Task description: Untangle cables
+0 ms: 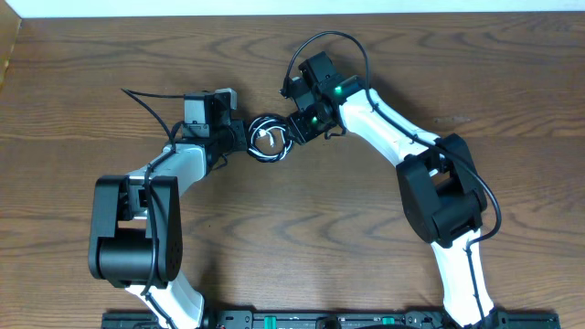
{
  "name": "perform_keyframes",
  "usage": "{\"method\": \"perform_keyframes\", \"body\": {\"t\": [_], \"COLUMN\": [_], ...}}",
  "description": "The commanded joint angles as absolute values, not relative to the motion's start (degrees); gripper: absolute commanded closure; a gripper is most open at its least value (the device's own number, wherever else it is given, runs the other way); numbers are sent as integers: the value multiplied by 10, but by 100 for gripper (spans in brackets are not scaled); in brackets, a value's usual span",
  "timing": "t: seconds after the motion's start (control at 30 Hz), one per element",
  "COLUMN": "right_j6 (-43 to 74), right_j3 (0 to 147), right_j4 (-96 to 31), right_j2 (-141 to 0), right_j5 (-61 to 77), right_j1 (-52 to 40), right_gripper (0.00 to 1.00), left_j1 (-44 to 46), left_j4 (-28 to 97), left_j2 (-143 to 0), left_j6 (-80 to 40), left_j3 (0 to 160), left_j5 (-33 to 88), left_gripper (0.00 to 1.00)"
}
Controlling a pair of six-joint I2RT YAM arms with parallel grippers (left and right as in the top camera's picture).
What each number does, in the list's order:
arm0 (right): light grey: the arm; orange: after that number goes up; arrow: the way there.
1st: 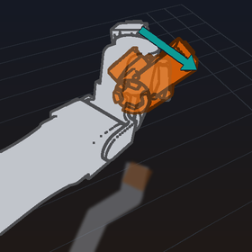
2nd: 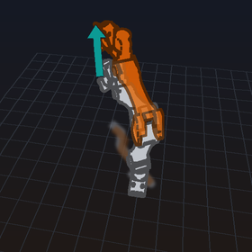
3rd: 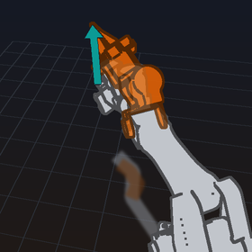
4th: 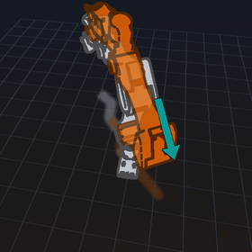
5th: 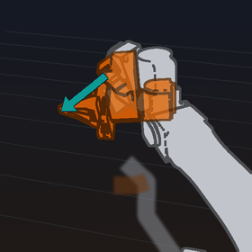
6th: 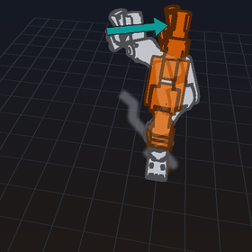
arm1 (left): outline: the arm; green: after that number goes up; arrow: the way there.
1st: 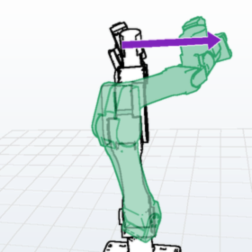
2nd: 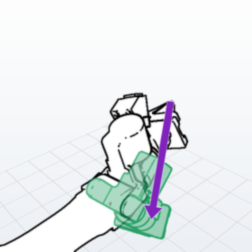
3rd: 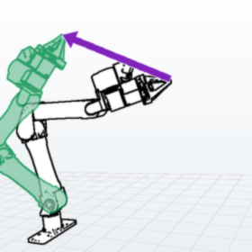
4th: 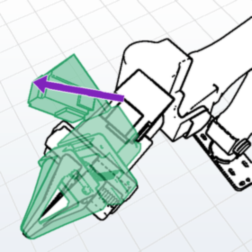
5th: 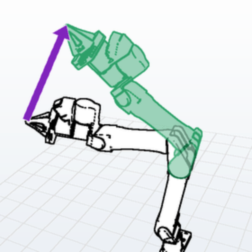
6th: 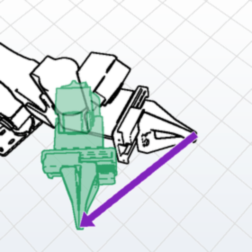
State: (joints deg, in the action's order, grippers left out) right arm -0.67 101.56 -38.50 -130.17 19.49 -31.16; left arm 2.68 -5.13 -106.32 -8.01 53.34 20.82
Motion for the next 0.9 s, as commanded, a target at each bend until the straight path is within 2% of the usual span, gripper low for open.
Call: {"method": "perform_keyframes", "body": {"t": [0.0,0.17,0.3,0.87], "right_j6": [-21,-21,-21,-25], "right_j3": [1019,1019,1019,1019], "right_j4": [-383,-381,-381,-377], "right_j2": [-1322,-1336,-1341,-1341], "right_j5": [194,194,194,166], "right_j1": [-319,-320,-320,-320], "right_gripper": [52,52,52,51], "left_j1": [23,13,4,4], "left_j4": [-48,-48,-47,3], "left_j2": [-1070,-1070,-1070,-1071], "left_j6": [-78,-78,-78,-79], "left_j3": [537,538,538,537], "left_j5": [198,198,199,219], "left_gripper": [71,72,81,81]}}
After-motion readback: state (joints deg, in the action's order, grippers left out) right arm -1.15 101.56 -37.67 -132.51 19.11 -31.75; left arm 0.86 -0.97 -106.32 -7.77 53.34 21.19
